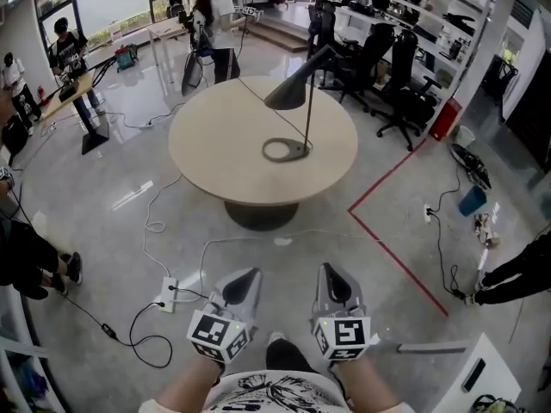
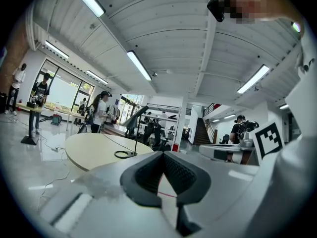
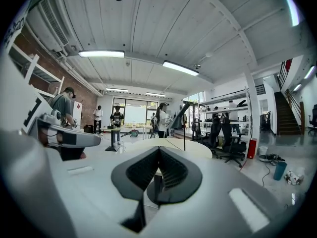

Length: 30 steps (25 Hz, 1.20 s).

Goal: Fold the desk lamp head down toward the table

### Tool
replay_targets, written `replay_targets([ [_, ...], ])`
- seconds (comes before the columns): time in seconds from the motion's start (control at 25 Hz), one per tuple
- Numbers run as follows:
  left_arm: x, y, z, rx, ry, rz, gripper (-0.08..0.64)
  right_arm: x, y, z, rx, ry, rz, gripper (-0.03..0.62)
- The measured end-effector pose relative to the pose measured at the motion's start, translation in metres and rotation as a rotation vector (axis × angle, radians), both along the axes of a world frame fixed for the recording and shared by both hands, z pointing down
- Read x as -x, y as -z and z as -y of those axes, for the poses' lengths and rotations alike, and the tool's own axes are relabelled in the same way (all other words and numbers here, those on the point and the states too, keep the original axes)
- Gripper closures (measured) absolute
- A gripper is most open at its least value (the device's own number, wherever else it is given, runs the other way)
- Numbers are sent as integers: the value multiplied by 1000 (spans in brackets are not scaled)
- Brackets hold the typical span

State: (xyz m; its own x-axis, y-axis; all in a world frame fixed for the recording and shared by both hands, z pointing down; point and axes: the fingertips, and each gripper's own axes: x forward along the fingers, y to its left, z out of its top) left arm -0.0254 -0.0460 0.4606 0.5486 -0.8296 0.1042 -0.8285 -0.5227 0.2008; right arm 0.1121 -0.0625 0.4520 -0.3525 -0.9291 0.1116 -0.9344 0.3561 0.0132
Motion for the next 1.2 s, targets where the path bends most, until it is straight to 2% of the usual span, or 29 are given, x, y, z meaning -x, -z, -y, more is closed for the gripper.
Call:
replay_targets([
  [0.28, 32, 4, -69, -15, -8, -6, 557, 33, 3, -70, -13, -1, -4, 584],
  [0.56, 55, 12, -142, -32, -13, -25, 557, 65, 10, -147, -70, 28, 1, 584],
  [0.72, 65, 11, -172, -24, -25, -40, 557, 81, 5, -181, -46, 31, 17, 584],
  [0.92, 64, 21, -193, -76, -25, -31, 557, 83, 0, -202, -29, 34, -11, 584],
  [1.2, 63, 31, -200, -113, -8, -32, 557, 82, 3, -209, -21, 50, 10, 584],
])
